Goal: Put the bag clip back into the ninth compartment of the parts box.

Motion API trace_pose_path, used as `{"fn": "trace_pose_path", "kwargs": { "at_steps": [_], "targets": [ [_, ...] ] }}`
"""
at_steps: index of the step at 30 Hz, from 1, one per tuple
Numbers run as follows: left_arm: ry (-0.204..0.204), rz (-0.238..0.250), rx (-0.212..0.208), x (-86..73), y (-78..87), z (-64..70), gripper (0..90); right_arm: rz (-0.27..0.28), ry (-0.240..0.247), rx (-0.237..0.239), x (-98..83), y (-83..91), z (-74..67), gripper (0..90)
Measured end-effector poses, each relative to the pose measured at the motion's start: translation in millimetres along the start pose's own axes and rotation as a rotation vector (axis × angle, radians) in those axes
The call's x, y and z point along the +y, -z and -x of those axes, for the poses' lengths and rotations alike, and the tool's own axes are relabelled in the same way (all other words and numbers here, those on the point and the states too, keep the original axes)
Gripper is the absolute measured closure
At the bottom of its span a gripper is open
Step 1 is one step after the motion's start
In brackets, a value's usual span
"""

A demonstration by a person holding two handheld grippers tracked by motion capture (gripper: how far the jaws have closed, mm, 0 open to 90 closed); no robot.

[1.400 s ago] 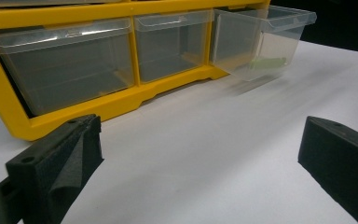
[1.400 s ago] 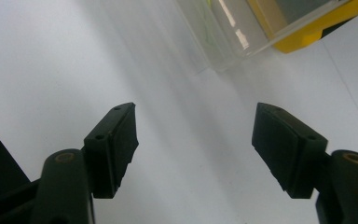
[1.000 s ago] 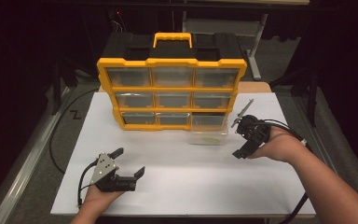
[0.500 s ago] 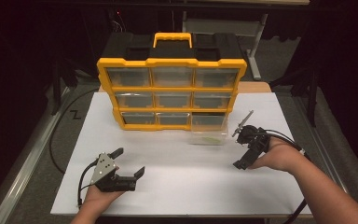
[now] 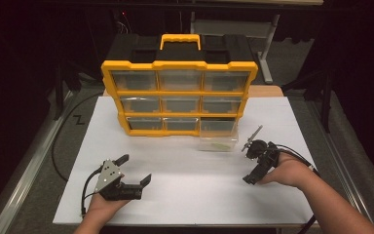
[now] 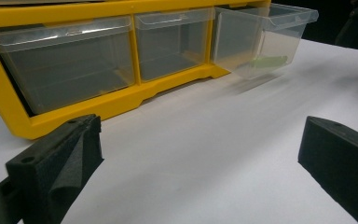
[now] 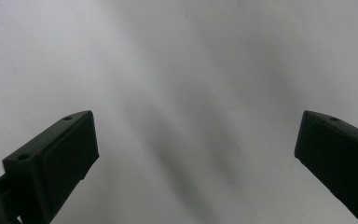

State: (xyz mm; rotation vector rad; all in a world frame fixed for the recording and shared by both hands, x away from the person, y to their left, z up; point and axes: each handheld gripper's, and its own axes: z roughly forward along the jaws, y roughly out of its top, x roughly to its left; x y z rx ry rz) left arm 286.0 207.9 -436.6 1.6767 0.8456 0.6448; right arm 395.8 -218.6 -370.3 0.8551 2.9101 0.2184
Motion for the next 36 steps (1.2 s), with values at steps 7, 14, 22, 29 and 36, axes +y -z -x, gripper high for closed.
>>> {"fn": "trace_pose_path", "kwargs": {
  "at_steps": [7,14,22,29,36],
  "targets": [
    [0.000,-0.001,0.000,-0.1,0.1,0.1,0.3,-0.002,-0.003,-0.002,-3.2,-11.1,-1.9,0.9],
    [0.002,-0.002,0.002,-0.6,0.2,0.1,0.3,0.017,-0.006,-0.008,-5.3,-19.8,-3.9,0.9],
    [0.010,-0.004,0.003,-1.2,1.4,-0.6,0.3,0.080,-0.018,-0.021,-8.4,-22.3,-5.1,0.8],
    [0.021,-0.007,0.011,-2.0,1.6,-1.1,0.4,0.182,-0.065,-0.033,-13.3,-24.6,-6.3,0.9],
    [0.027,-0.014,0.008,-2.5,-1.0,-0.6,0.4,0.271,-0.081,-0.051,-17.9,-28.7,-10.5,0.9]
  ]
}}
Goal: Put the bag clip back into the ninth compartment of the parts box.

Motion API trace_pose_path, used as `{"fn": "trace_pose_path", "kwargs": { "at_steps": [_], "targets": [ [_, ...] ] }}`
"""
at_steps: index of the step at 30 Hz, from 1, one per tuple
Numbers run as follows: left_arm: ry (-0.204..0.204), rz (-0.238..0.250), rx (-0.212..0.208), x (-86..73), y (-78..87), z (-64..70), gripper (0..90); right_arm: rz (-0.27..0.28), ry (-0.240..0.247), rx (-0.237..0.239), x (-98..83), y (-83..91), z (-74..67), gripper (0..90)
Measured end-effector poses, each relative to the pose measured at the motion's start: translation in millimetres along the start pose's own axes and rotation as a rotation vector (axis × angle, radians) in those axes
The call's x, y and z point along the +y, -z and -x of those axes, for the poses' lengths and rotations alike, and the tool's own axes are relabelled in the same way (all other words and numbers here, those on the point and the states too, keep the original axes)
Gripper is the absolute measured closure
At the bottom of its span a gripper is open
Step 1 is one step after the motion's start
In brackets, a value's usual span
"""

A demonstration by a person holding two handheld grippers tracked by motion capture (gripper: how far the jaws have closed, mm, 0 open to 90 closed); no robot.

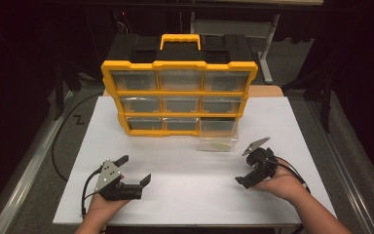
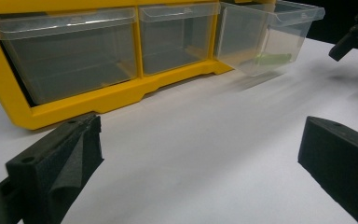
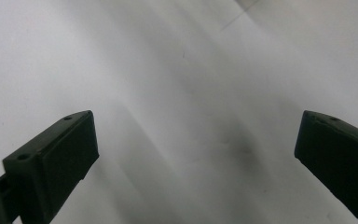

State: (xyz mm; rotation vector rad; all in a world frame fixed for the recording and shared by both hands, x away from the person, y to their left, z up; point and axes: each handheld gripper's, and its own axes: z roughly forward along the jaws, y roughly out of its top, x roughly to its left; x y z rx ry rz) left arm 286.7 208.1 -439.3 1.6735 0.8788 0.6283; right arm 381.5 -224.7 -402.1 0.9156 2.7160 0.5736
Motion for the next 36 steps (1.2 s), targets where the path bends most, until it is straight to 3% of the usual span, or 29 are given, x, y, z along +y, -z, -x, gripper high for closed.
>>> {"fn": "trace_pose_path", "kwargs": {
  "at_steps": [9,18,29,36],
  "targets": [
    [-0.003,-0.001,0.000,0.4,-0.3,-0.3,0.4,0.133,-0.007,-0.002,-3.6,-1.3,-10.4,0.9],
    [-0.006,-0.006,-0.002,0.1,-0.1,-0.1,0.4,0.258,-0.052,-0.004,-11.3,-5.7,-15.3,0.9],
    [-0.004,0.002,-0.004,0.8,-1.3,-0.2,0.4,0.455,-0.126,-0.038,-20.1,-5.3,-22.8,0.9],
    [-0.003,0.002,0.003,0.7,-2.5,-0.6,0.4,0.590,-0.206,-0.061,-36.3,-8.2,-24.0,0.9]
  ]
}}
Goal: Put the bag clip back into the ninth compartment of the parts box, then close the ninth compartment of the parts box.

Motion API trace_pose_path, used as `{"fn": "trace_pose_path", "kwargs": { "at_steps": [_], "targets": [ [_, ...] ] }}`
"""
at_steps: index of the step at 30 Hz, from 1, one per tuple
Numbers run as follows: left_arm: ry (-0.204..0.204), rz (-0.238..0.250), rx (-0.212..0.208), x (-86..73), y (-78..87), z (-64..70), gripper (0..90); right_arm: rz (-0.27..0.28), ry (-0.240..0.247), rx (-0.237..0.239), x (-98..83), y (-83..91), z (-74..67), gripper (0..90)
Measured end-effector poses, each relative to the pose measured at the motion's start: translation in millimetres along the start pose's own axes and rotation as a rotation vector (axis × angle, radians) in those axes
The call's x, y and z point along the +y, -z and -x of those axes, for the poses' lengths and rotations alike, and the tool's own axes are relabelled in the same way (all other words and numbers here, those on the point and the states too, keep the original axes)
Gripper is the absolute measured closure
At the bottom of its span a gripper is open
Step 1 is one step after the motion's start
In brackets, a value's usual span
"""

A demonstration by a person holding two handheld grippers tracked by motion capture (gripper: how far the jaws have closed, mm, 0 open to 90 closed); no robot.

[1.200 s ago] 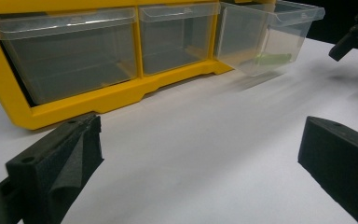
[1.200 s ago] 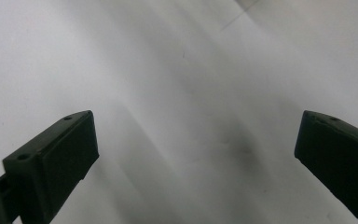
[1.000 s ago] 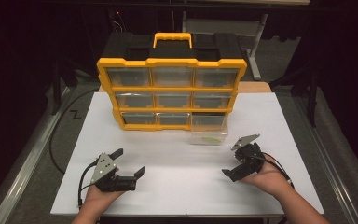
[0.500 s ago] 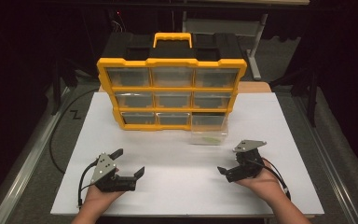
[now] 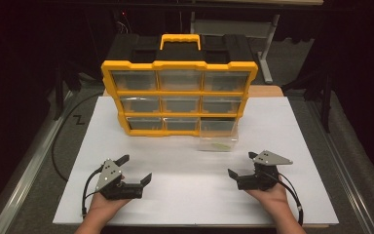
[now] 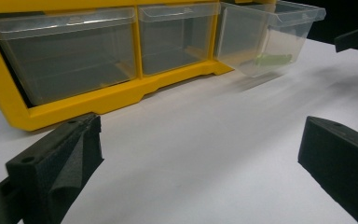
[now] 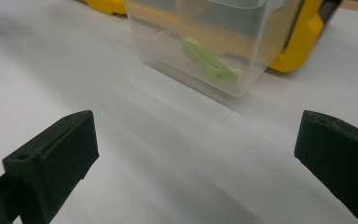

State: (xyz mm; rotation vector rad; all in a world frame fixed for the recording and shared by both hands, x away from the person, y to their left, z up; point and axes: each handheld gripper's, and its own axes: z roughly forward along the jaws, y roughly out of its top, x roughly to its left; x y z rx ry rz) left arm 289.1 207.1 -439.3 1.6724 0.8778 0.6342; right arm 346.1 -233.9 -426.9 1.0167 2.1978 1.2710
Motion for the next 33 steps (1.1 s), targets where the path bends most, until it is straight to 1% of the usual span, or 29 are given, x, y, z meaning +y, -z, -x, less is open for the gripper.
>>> {"fn": "trace_pose_path", "kwargs": {
  "at_steps": [3,5,8,10,12,13,16,20,24,28,31,33],
  "targets": [
    [0.016,-0.005,0.007,-0.5,-1.8,-0.7,0.3,0.013,0.002,-0.003,-2.8,3.0,1.5,0.9],
    [0.018,-0.007,0.010,-0.6,-2.3,-1.4,0.4,0.025,0.000,-0.005,-3.4,5.3,1.8,0.9],
    [0.003,-0.014,0.007,-0.6,-1.4,-0.9,0.3,0.060,-0.005,-0.007,-3.1,10.6,1.0,0.9],
    [-0.013,-0.015,0.007,-0.4,-1.0,0.0,0.4,0.072,-0.003,-0.012,-3.1,12.3,0.4,0.9],
    [-0.020,-0.010,0.007,-0.4,-1.1,1.0,0.3,0.070,-0.005,-0.013,-3.9,12.8,0.2,0.9],
    [-0.019,-0.011,0.007,-0.4,-1.4,1.3,0.3,0.067,0.001,-0.020,-4.9,12.3,0.3,0.9],
    [-0.012,-0.009,0.010,-0.4,-2.2,1.6,0.3,0.059,-0.014,-0.021,-7.0,11.0,1.0,0.9],
    [-0.011,-0.018,0.014,-2.1,-2.3,0.5,0.3,0.054,-0.009,-0.031,-7.0,10.5,1.3,1.5],
    [-0.015,-0.020,0.009,-2.6,-1.7,1.9,0.3,0.062,-0.007,-0.043,-6.7,12.2,1.8,6.7],
    [-0.033,-0.029,0.003,-2.9,-2.5,5.3,0.3,0.065,-0.007,-0.049,-7.1,13.1,2.8,12.4],
    [-0.030,-0.022,0.007,-2.1,-2.6,6.0,0.3,0.067,-0.002,-0.060,-8.1,13.6,2.2,16.0],
    [-0.032,-0.027,0.010,-2.5,-2.8,6.1,0.3,0.067,-0.003,-0.059,-8.3,13.9,2.4,16.9]
  ]
}}
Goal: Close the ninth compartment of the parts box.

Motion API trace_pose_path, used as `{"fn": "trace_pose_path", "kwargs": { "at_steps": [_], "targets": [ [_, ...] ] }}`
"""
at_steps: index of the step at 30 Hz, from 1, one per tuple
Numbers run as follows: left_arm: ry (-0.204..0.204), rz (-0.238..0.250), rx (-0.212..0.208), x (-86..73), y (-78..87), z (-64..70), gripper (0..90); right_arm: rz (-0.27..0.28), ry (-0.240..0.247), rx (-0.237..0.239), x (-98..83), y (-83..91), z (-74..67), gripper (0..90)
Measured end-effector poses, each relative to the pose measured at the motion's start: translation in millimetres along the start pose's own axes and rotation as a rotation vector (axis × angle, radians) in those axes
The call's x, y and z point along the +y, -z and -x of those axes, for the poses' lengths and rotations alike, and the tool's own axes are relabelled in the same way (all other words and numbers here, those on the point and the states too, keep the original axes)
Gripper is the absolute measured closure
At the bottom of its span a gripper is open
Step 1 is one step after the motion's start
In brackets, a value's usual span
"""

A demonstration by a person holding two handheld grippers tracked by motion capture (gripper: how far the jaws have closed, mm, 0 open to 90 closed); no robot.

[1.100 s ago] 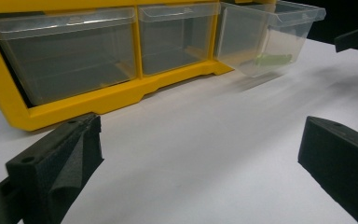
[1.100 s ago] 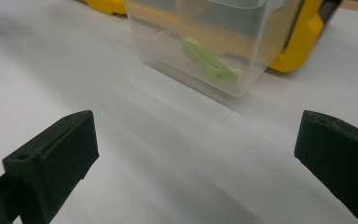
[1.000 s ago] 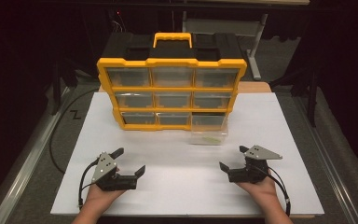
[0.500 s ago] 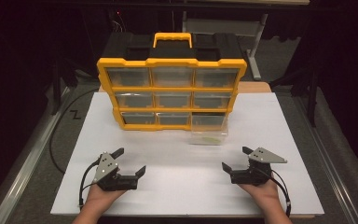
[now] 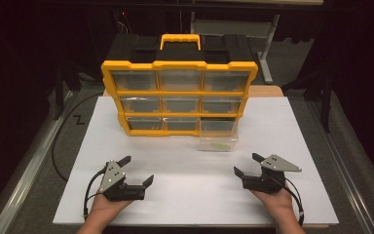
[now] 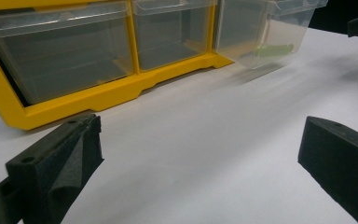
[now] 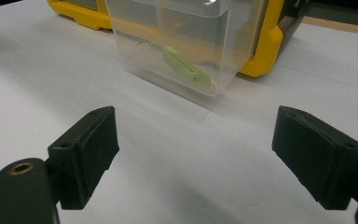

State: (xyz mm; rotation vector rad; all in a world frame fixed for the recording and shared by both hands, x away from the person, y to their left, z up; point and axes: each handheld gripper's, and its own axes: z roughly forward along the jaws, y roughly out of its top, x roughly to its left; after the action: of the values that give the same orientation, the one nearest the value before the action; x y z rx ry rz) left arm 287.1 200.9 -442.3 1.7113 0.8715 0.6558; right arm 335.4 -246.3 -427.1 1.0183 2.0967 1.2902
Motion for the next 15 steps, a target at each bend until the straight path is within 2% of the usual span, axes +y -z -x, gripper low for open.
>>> {"fn": "trace_pose_path", "kwargs": {
  "at_steps": [3,7,15],
  "targets": [
    [0.002,0.003,0.004,-0.1,1.0,-0.5,0.4,0.004,-0.008,0.004,0.0,0.7,0.0,21.1],
    [0.003,0.006,0.006,0.0,0.9,-1.6,0.3,0.006,0.011,0.001,0.1,0.8,-1.9,26.7],
    [0.004,0.017,0.003,0.9,2.2,-1.4,0.3,0.019,0.009,0.001,-0.5,3.0,-3.2,44.5]
  ]
}}
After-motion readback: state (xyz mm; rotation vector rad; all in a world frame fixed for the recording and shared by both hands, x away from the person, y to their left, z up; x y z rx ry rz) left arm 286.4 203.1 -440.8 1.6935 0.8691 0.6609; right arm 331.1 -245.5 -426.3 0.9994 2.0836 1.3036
